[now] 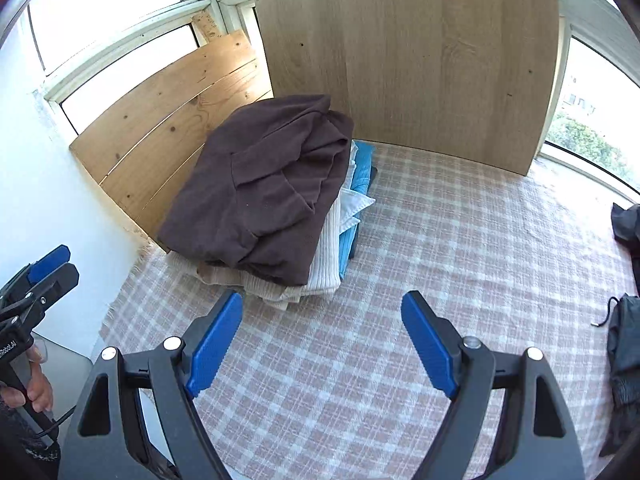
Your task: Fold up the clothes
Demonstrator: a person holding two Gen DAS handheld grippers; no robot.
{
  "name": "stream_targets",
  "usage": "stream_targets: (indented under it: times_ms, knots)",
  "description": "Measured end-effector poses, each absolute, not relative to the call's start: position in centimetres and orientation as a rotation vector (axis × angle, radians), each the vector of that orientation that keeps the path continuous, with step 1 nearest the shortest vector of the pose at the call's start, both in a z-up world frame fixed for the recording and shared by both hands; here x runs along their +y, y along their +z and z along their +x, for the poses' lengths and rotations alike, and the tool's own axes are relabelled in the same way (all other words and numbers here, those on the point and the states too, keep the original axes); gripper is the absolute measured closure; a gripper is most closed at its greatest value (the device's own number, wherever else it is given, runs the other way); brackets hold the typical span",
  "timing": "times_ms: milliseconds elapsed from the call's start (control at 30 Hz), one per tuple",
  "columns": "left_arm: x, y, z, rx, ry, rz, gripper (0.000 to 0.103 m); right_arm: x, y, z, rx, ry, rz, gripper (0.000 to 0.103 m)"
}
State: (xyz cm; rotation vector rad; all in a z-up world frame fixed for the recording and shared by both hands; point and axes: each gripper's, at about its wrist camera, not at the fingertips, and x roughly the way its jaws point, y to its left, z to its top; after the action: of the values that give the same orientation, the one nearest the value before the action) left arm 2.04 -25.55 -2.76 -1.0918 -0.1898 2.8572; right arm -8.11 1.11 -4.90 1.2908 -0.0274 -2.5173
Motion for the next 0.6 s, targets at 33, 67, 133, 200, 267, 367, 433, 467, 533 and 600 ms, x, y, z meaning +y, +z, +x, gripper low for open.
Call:
stream_targets:
  times_ms: [33,67,133,200,267,367,433,467,533,600]
  knots:
    - [-25.1,-2.4,2.3,-0.161,2.849,-1.084,0.027,1.3,-4.6,-7.2,-0.031,-2.537,1.291,0.022]
    - [-24.6,-2.1,2.6,-0.132,2.840,-1.076,0.027,1.3,-4.4,-6.4,-0.031,-2.561,1.291,0.022]
    - [-23.9,-1.6,3.1,-0.100,2.813,-1.071,0.027,1.2,-4.1,-4.7,-0.026,-2.609,1.288,0.022]
    - [-23.6,-1.5,3.5,-0.084,2.788,-1.076,0.027,0.7,-3.8,-3.4,0.000,-2.656,1.275,0.022]
    - [-23.5,-1.4,3.9,-0.100,2.787,-1.093,0.027,0.4,-3.5,-2.3,0.000,-2.689,1.267,0.022]
    - [-23.5,-1.6,4.4,-0.128,2.743,-1.100,0.027,0.2,-3.1,-0.9,-0.029,-2.724,1.250,0.022]
    - [-23.4,-1.6,4.6,-0.131,2.733,-1.115,0.027,0.1,-2.7,-0.3,-0.028,-2.747,1.238,0.022]
    - [-23.4,-1.7,4.8,-0.134,2.730,-1.123,0.027,0.1,-2.6,0.0,-0.035,-2.754,1.231,0.022]
    - [-23.4,-1.7,5.1,-0.139,2.725,-1.137,0.027,0.1,-2.4,0.5,-0.043,-2.760,1.224,0.022]
    - [-23.3,-1.7,5.4,-0.137,2.723,-1.150,0.027,0.2,-2.5,0.8,-0.044,-2.765,1.224,0.022]
